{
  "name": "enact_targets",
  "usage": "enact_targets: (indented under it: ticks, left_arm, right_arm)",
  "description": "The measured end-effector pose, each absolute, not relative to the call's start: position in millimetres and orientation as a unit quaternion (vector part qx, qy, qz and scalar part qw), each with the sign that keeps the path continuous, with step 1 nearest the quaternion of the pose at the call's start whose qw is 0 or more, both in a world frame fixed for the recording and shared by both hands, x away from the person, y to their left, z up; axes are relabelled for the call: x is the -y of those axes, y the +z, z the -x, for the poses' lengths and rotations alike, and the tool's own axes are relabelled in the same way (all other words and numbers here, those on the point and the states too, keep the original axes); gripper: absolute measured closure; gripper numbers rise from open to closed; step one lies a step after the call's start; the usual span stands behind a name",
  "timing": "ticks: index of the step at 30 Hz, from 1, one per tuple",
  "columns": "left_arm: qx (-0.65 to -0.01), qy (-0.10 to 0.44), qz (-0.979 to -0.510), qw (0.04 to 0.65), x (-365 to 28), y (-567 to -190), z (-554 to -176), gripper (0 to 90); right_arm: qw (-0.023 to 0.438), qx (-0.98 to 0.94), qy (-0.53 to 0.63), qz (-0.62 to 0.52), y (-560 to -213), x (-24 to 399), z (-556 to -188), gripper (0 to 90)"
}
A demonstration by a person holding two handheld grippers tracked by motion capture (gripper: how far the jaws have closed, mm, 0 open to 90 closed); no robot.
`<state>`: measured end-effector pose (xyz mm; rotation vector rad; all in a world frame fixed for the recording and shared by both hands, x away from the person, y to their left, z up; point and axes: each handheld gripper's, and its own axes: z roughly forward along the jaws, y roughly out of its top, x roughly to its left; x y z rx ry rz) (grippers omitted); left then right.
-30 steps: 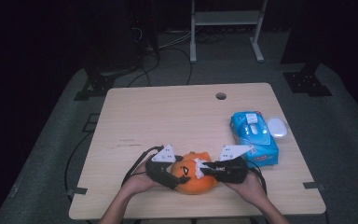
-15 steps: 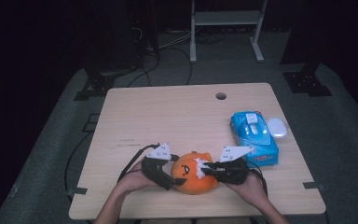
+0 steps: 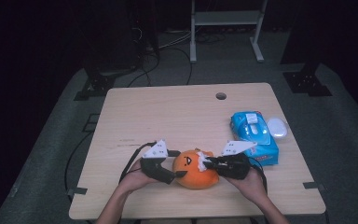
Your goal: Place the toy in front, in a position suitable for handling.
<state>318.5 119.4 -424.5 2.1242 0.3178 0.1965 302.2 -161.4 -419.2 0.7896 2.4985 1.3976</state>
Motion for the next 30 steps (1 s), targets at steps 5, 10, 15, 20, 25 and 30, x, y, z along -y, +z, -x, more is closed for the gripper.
enact_targets:
  ticks: [5,10,15,20,25,30]
  left_arm:
    - [-0.172,0.061,-0.852,0.49,-123.9,-432.9,-327.2,39.2]
    - [-0.196,0.053,-0.843,0.499,-123.0,-439.0,-332.4,38.8]
    - [-0.201,0.059,-0.84,0.501,-122.6,-440.7,-333.3,37.9]
    - [-0.2,0.058,-0.841,0.5,-123.5,-440.2,-333.1,37.6]
    - [-0.201,0.057,-0.84,0.5,-123.5,-440.3,-333.2,37.5]
    - [-0.214,0.054,-0.834,0.505,-122.7,-442.1,-334.6,37.5]
  right_arm:
    - [0.108,-0.833,0.472,-0.266,-413.4,163.0,-304.4,79.5]
    - [0.12,-0.84,0.474,-0.237,-406.5,149.4,-292.5,80.1]
    - [0.14,-0.853,0.459,-0.204,-404.3,132.1,-283.7,80.5]
    - [0.153,-0.859,0.44,-0.21,-404.2,142.7,-287.6,81.4]
    - [0.135,-0.859,0.43,-0.244,-411.6,168.5,-294.4,81.5]
    - [0.128,-0.855,0.449,-0.224,-406.5,163.8,-285.0,81.4]
